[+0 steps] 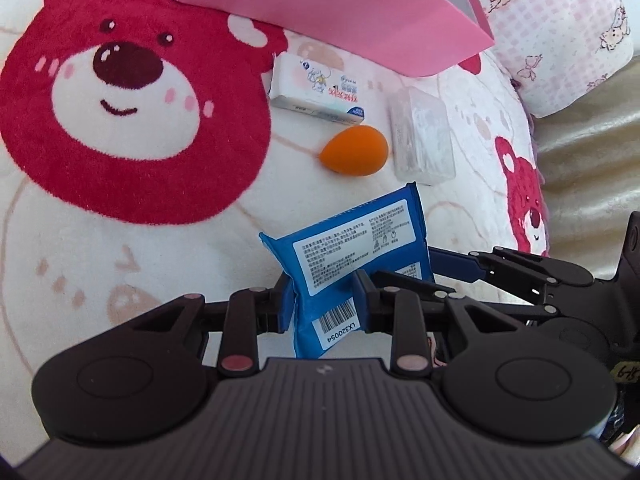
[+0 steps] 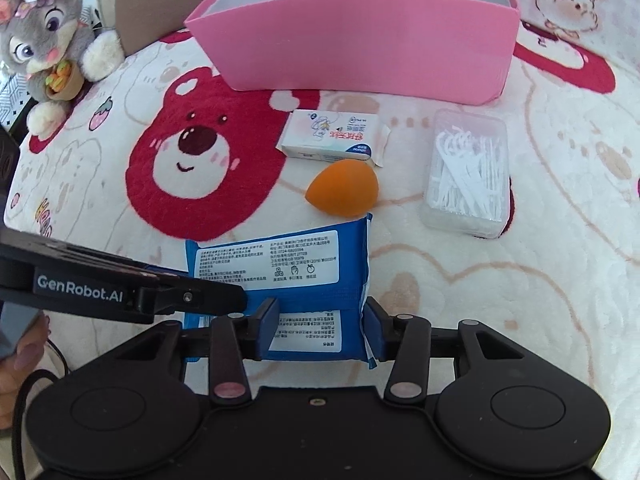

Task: Organize objects
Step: 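Lift the wipes pack with the left tool and carry it over the box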

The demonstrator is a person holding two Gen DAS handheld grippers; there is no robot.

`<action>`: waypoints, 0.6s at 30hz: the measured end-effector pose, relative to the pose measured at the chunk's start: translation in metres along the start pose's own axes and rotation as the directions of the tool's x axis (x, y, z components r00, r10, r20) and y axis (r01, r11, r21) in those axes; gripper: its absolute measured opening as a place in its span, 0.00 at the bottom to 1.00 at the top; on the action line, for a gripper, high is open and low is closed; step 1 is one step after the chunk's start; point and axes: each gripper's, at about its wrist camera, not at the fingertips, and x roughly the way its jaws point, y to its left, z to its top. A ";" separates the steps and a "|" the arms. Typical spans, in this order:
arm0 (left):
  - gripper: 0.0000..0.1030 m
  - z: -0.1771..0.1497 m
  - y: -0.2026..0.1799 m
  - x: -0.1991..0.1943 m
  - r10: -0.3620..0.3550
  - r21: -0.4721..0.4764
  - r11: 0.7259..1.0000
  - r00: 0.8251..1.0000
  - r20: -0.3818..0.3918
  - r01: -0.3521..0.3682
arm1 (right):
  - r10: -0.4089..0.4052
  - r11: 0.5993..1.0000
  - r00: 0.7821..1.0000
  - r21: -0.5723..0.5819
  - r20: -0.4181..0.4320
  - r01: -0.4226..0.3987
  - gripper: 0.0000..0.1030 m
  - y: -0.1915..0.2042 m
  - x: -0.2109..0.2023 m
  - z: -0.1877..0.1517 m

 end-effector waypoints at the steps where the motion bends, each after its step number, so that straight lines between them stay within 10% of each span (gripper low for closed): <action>1: 0.28 0.000 -0.001 -0.003 -0.005 0.003 1.000 1.000 0.006 0.005 | 0.000 1.000 1.000 0.002 0.010 0.000 0.51 0.000 -0.003 0.000; 18: 0.28 -0.003 -0.036 -0.066 -0.002 0.177 0.984 0.995 0.095 -0.015 | 0.045 0.998 0.994 0.036 0.095 -0.049 0.58 0.020 -0.052 0.003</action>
